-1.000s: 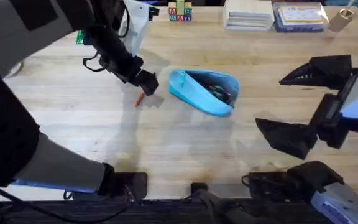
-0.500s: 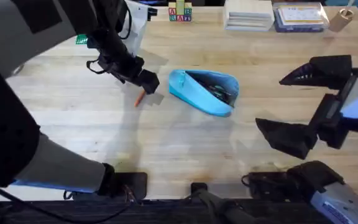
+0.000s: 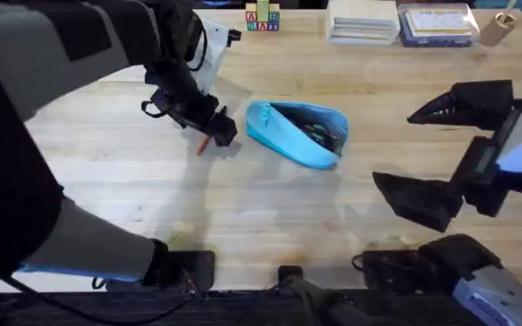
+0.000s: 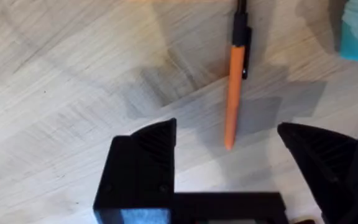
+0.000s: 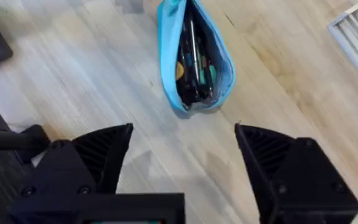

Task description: Unzip the bag, pick up the pens from the table one at a time and place them inside, then zip the bag closed.

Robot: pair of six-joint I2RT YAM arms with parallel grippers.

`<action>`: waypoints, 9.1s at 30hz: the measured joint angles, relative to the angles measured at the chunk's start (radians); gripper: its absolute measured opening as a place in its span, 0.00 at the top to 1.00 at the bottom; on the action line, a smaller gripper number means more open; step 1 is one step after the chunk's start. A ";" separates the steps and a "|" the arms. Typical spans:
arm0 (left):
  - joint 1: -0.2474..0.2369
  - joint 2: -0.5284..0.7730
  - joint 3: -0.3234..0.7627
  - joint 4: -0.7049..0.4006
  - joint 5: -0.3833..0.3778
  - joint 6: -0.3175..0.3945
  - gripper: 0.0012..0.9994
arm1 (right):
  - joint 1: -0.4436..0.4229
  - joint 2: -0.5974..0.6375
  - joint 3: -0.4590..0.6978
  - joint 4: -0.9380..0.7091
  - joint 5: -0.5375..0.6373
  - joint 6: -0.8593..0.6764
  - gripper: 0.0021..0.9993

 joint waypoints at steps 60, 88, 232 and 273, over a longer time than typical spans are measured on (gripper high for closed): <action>-0.032 0.074 0.012 0.078 -0.079 -0.039 0.95 | 0.000 0.000 0.000 0.000 0.002 0.003 0.00; -0.035 -0.372 -0.006 0.082 -0.054 -0.104 0.96 | 0.000 0.000 0.000 -0.001 0.002 0.003 0.00; -0.256 -0.021 0.017 0.336 0.693 0.523 0.01 | 0.000 0.000 0.000 -0.067 0.002 0.221 0.00; 0.055 -0.399 0.129 -0.049 0.532 0.393 0.01 | 0.000 0.000 0.000 -0.067 0.002 0.221 0.00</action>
